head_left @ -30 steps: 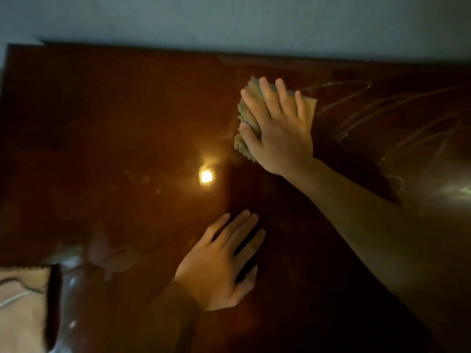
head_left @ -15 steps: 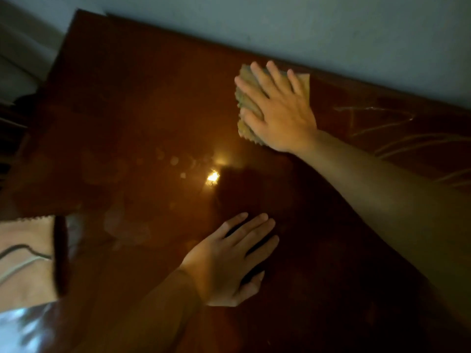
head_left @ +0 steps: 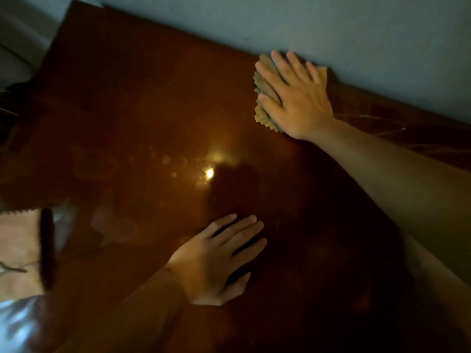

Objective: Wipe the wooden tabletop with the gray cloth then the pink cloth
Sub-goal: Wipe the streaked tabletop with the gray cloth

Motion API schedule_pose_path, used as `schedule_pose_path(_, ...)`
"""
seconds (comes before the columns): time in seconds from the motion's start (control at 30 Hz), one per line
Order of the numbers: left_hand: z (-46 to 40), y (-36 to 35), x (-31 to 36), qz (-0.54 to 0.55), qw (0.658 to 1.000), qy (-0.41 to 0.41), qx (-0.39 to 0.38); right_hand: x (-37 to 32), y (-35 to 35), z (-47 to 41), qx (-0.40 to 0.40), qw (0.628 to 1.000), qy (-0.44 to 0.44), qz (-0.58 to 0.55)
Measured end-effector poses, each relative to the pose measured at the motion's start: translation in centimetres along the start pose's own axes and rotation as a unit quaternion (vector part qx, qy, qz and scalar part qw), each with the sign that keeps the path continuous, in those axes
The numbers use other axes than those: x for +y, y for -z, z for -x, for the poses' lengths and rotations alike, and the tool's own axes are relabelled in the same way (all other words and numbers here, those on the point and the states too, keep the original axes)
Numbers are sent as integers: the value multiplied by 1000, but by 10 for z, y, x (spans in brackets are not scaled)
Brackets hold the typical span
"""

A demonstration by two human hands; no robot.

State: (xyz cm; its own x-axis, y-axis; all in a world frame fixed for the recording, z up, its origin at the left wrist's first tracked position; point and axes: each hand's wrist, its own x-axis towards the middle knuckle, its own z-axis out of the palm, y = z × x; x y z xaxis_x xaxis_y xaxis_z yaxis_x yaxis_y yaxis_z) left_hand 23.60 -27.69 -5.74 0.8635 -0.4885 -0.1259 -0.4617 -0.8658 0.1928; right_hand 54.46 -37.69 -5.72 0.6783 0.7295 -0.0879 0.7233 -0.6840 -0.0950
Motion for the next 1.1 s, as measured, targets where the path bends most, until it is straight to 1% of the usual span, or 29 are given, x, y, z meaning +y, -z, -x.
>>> schedule_pose_path(0.07, 1, -2, 1, 22, 1000, 5, 12, -1, -4, 17, 12, 999, -30, -2)
schedule_pose_path(0.13, 0, -2, 1, 38, 999, 9, 17, -7, -10, 59, 37, 998, -55, 5)
schedule_pose_path(0.2, 0, -4, 2, 41, 999, 9, 22, -10, -16, 107, 32, 999, -39, 8)
schedule_pose_path(0.27, 0, -6, 1, 45, 999, 10, 25, -5, -17, 132, 20, 1000, -10, 11)
schedule_pose_path(0.37, -1, -6, 1, 46, 998, 13, 26, 8, -10, 115, -2, 1000, -4, 13)
schedule_pose_path(0.5, -1, -4, 1, 43, 999, 14, 14, 25, -5, 77, 7, 999, -53, -5)
schedule_pose_path(0.57, -2, -3, 1, 46, 999, 20, 13, 24, -10, 80, 16, 997, -78, -6)
schedule_pose_path(0.67, -3, -2, 2, 37, 999, 16, 16, 8, -14, 111, 37, 992, -121, -15)
schedule_pose_path(0.77, -1, -2, 1, 37, 999, 13, 1, 2, -21, 148, 41, 995, -86, -2)
schedule_pose_path(0.8, -1, -1, 1, 35, 999, 14, -1, 8, -19, 149, 31, 997, -73, 0)
schedule_pose_path(0.87, -1, 2, 3, 32, 999, 17, -4, 25, -13, 133, 10, 997, -76, -5)
schedule_pose_path(0.93, -7, 6, 8, 39, 998, 37, 12, 43, -4, 110, -7, 996, -89, -9)
schedule_pose_path(1.0, -22, 11, 14, 46, 996, 52, 51, 53, -1, 98, -10, 995, -98, -8)
schedule_pose_path(1.07, -48, 18, 17, 44, 996, 40, 70, 50, -2, 104, -7, 995, -104, 2)
schedule_pose_path(1.1, -65, 23, 17, 32, 997, 26, 59, 47, -4, 113, -6, 995, -102, 5)
